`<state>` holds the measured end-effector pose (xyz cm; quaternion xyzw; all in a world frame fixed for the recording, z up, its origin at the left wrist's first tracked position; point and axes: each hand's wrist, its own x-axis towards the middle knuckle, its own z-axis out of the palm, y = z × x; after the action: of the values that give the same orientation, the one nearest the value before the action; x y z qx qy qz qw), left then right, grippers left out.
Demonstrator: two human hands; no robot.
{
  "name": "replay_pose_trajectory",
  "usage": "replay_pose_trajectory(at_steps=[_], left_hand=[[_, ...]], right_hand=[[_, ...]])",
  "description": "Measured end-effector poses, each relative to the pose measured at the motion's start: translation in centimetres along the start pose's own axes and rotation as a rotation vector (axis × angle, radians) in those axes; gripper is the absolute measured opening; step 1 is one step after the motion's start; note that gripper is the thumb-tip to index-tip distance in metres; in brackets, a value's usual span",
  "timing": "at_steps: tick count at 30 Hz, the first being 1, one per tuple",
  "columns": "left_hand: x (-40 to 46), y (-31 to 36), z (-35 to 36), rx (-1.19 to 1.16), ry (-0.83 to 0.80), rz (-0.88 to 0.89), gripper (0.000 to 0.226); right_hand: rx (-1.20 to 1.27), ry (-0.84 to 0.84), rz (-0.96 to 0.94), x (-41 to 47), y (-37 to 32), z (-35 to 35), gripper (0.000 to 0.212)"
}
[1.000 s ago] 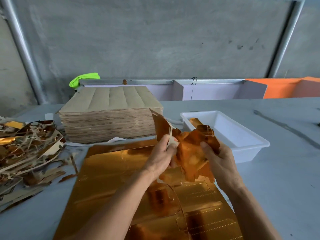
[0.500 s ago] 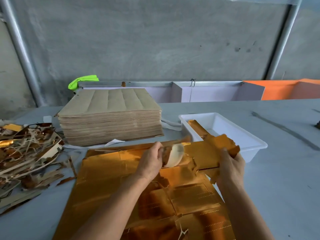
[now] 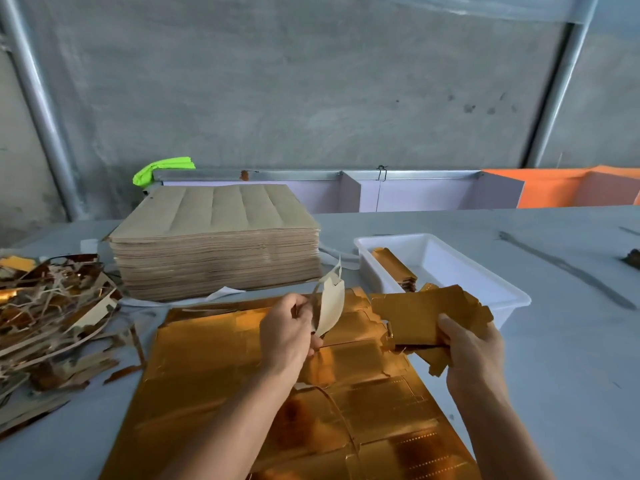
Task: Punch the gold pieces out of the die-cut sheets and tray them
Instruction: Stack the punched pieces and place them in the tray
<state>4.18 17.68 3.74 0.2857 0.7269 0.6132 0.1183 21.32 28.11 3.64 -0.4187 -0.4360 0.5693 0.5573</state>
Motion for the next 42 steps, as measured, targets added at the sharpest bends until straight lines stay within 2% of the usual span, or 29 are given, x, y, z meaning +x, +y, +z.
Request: replay_pose_trajectory(at_steps=[5,8,15,17,19,21,24,28,30,34,38,42], left_hand=[[-0.1,0.5,-1.0,0.063,0.066,0.064,0.020],[0.1,1.5,-1.7,0.033,0.057,0.062,0.016],[-0.5,3.6,-2.9,-0.182,-0.022,0.054,0.019],[-0.9,3.7,-2.8,-0.111,-0.028,0.128,0.025],[-1.4,3.5,-2.5,0.056,-0.058,0.241,0.033],[-2.3,3.2,-1.9,0.180,-0.129,0.300,0.029],[-3.6,2.6,-0.5,0.245,-0.227,0.267,0.007],[-4.6,2.2,1.2,0.295,-0.323,0.233,0.036],[-4.6,2.0,1.7,0.341,-0.324,0.220,0.033],[-3.9,1.3,1.7,0.223,-0.322,0.128,0.011],[-3.3,0.5,0.8,0.221,-0.307,0.105,0.012],[-2.8,0.0,0.5,0.318,-0.269,0.159,0.013]], right_hand=[[-0.012,-0.024,-0.083,-0.1,-0.2,-0.4,0.026],[0.014,-0.040,-0.083,-0.4,-0.3,-0.3,0.026],[0.054,-0.072,-0.110,-1.0,-0.6,0.1,0.020],[0.074,-0.067,-0.116,-1.1,-0.7,0.2,0.024],[0.102,-0.051,-0.129,-1.3,-0.9,0.4,0.024],[0.135,-0.035,-0.144,-1.5,-1.1,0.8,0.021],[0.179,-0.029,-0.157,-2.1,-1.5,1.5,0.019],[0.189,-0.020,-0.189,-2.6,-1.7,2.5,0.018],[0.195,-0.022,-0.184,-2.8,-1.6,2.9,0.016],[0.208,-0.009,-0.178,-2.5,-1.3,2.7,0.014],[0.199,0.045,-0.124,-1.6,-1.4,1.8,0.011],[0.111,0.140,-0.114,-0.4,-1.4,0.6,0.021]])
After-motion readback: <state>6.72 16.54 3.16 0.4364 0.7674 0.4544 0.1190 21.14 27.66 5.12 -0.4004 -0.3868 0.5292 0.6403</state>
